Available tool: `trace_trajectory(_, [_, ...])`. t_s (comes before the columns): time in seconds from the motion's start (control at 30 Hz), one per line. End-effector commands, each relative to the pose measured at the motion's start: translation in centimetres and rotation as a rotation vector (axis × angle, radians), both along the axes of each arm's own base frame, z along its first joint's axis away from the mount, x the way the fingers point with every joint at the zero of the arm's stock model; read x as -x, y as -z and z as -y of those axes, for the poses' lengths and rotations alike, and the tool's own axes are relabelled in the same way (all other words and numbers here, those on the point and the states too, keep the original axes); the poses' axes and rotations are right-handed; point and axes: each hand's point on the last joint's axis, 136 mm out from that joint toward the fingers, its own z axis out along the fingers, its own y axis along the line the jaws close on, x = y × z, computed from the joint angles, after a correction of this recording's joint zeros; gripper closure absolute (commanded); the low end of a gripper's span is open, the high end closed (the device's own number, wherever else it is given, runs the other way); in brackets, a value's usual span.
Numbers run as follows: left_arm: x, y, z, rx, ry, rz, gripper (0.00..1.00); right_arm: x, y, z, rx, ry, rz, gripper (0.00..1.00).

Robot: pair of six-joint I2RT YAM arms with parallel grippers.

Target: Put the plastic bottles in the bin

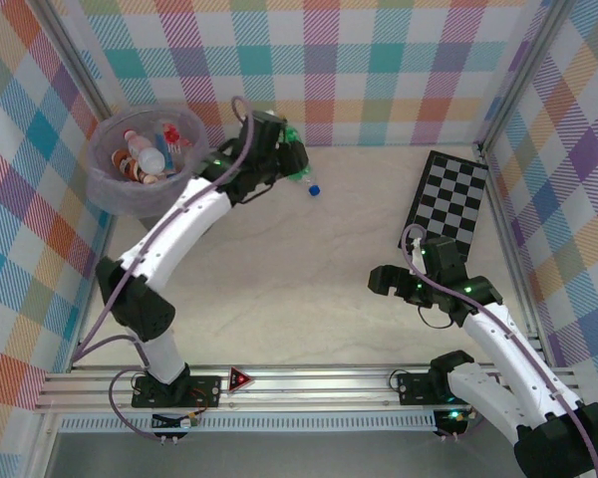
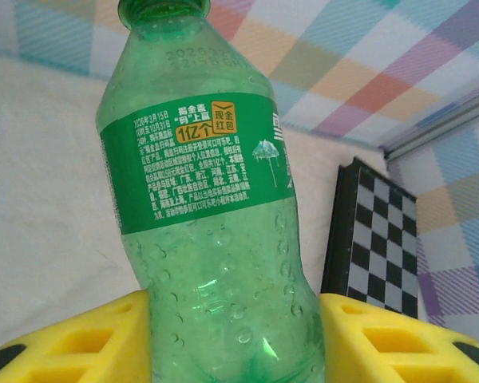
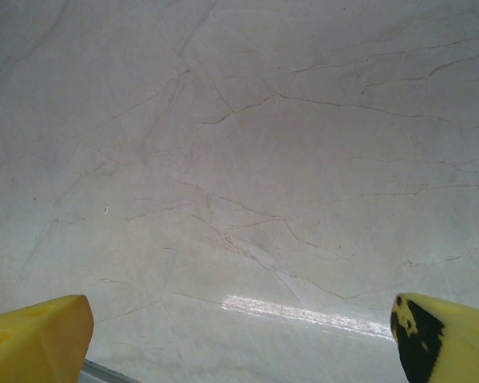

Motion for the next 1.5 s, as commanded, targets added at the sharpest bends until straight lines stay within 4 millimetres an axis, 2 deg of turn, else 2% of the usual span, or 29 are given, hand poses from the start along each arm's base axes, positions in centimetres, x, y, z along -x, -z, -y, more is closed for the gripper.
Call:
trace_trajectory(0.0, [1.8,-3.9,-5.9,-0.116,-0.04,0.044,0.5,-0.1,0.3,-0.1,-0.007,-0.01,0.006,0.04])
trace_trajectory(0.13, [2.1,-7.1,-12.5,-0.169,-0.153,0.084,0.51,0.0,0.5,-0.2,-0.01,-0.012,0.002,0.04])
trace_trajectory(0.23, [1.8,-8.4,-17.1,-0.174,-0.229,0.113,0.52,0.1,0.8,-0.2,-0.015,-0.011,-0.001,0.04])
trace_trajectory(0.33, [0.9,-8.5,-20.7,-0.192,-0.287,0.121,0.54,0.3,1.0,-0.3,-0.019,-0.014,-0.009,0.04])
trace_trajectory(0.4, [-0.1,-7.9,-21.9,-0.207,-0.286,0.111,0.54,0.3,1.1,-0.2,-0.018,-0.011,-0.013,0.04])
trace_trajectory(0.53, [-2.2,-5.1,-23.3,-0.298,-0.26,0.023,0.54,0.5,1.1,-0.1,-0.014,-0.009,-0.016,0.04])
trace_trajectory(0.7, [-3.9,-2.2,-22.3,-0.36,-0.12,-0.031,0.54,0.7,1.0,0.2,-0.006,0.001,-0.012,0.04])
trace_trajectory(0.8, [-4.0,-0.3,-22.4,-0.39,-0.1,-0.097,0.53,0.7,1.2,0.3,-0.002,0.002,-0.021,0.04])
trace_trajectory(0.87, [-3.8,1.1,-23.7,-0.441,-0.144,-0.174,0.54,0.7,1.1,0.2,-0.004,0.003,-0.018,0.04])
trace_trajectory(1.0, [-3.6,3.6,-24.6,-0.474,-0.168,-0.271,0.53,0.5,1.1,0.1,-0.009,0.001,-0.017,0.04])
trace_trajectory(1.1, [-3.4,4.4,-25.6,-0.496,-0.218,-0.311,0.52,0.5,1.1,-0.1,-0.012,-0.005,-0.024,0.04])
trace_trajectory(1.47, [-2.9,5.8,-25.5,-0.467,-0.237,-0.384,0.45,0.2,1.4,-0.3,-0.023,-0.006,-0.026,0.04])
